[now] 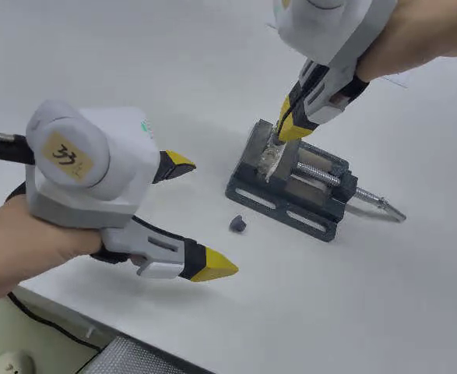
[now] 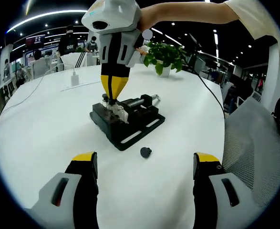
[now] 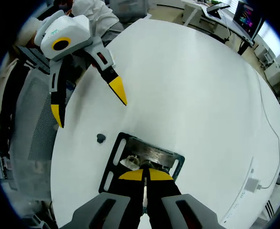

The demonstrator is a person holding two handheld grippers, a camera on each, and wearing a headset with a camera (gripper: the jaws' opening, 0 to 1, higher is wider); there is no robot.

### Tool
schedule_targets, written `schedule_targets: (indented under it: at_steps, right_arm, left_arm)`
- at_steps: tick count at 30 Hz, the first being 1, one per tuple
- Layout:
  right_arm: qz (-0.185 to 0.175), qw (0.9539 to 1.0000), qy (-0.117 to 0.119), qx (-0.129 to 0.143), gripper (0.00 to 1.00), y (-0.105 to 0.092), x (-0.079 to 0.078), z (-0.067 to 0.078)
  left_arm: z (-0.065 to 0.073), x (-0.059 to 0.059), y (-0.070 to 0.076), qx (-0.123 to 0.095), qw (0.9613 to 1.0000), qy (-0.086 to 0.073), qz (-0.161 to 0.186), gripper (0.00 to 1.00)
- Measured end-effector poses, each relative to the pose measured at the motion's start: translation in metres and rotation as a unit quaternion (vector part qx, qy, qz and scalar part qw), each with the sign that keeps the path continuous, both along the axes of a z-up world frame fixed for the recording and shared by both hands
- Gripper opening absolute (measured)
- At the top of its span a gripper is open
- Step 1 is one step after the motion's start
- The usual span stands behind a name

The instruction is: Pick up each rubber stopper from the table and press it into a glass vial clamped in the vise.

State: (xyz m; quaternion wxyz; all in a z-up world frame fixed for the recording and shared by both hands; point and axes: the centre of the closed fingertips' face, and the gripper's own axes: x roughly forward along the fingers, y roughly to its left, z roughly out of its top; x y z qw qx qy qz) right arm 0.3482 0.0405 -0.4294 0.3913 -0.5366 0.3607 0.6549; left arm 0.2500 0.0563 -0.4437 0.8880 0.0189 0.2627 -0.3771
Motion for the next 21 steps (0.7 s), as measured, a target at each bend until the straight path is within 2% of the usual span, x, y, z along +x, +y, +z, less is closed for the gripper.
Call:
schedule_targets:
  at_steps: [2, 4, 6, 8, 15, 16, 18, 21]
  right_arm:
    - [0.003, 1.0, -0.001, -0.005, 0.0, 0.001, 0.0, -0.0004]
    - [-0.01, 0.9999, 0.005, -0.01, 0.0, 0.0013, 0.0, -0.0004]
    - [-0.008, 0.9998, 0.009, -0.014, 0.0, 0.0051, 0.0077, -0.0041]
    - [-0.009, 0.9997, 0.013, -0.017, 0.0, 0.0047, 0.0077, -0.0042]
    - [-0.018, 0.9995, 0.025, -0.01, 0.0, 0.0009, 0.0022, -0.0033]
    - [-0.021, 0.9993, 0.025, -0.015, 0.0, 0.0014, 0.0016, -0.0034]
    - [0.0, 0.9996, 0.016, -0.025, 0.0, 0.0009, 0.0011, -0.0034]
    - [-0.006, 0.9992, 0.015, -0.037, 0.0, 0.0018, 0.001, -0.004]
  left_arm:
    - [0.0003, 0.0009, -0.0001, -0.001, 1.0, -0.001, 0.0, 0.81]
    - [0.0006, 0.0012, -0.0002, -0.001, 1.0, -0.001, 0.0, 0.81]
    - [0.0006, 0.0009, -0.0003, -0.002, 1.0, -0.001, 0.001, 0.81]
    - [-0.0002, 0.0004, -0.0003, -0.002, 1.0, 0.001, 0.001, 0.81]
    - [-0.0017, -0.0002, -0.0008, -0.001, 1.0, 0.005, -0.002, 0.81]
    - [-0.0007, 0.0006, -0.0009, -0.001, 1.0, 0.004, -0.001, 0.81]
    - [0.0022, 0.0014, -0.0004, 0.001, 1.0, 0.002, -0.001, 0.81]
    - [0.0045, 0.0023, 0.0011, 0.001, 1.0, 0.001, 0.002, 0.81]
